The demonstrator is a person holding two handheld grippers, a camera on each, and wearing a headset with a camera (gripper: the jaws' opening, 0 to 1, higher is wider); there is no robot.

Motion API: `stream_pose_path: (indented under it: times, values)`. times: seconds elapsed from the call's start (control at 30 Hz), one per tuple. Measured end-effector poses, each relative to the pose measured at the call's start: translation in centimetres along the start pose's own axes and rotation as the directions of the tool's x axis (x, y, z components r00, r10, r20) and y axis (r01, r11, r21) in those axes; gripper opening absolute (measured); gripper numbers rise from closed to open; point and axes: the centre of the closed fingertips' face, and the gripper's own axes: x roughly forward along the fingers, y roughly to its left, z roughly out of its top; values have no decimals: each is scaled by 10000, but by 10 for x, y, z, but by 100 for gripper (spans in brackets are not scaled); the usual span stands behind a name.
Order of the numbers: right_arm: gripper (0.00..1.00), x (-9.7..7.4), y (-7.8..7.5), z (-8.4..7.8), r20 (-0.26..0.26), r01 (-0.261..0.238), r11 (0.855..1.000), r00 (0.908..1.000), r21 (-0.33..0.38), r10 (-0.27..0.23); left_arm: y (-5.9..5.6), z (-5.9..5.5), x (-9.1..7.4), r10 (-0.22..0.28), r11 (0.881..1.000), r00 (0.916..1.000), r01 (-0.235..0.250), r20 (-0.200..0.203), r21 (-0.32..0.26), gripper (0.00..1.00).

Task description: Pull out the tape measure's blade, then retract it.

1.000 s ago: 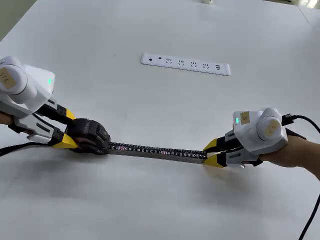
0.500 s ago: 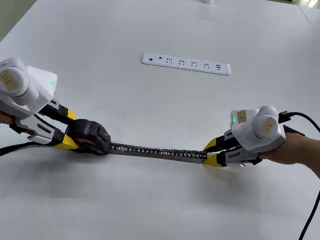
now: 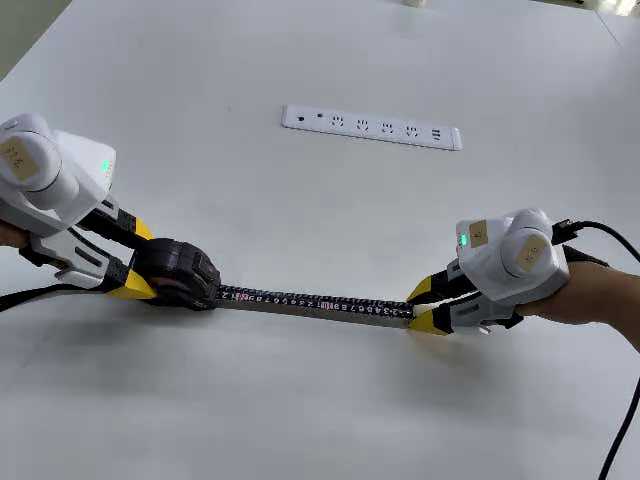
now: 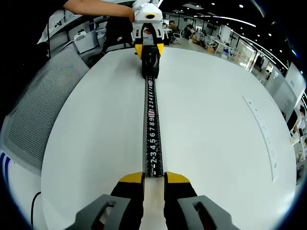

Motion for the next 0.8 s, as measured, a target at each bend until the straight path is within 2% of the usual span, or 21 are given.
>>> stream_pose_path:
  times: [0.17,0.43,0.8]
  values:
    - [13,0,-1,6,146,40,10000,9999,23,-40,0,0,1,18,10000,10000,-18,-49,-7,27]
    - [18,-3,1,1,59,75,9999,10000,89,-75,-2,1,1,28,10000,9999,-29,-105,-62,30]
    - [25,-6,5,2,134,197,9993,9997,328,-201,-8,-4,-4,136,9991,9997,-143,-180,-400,42]
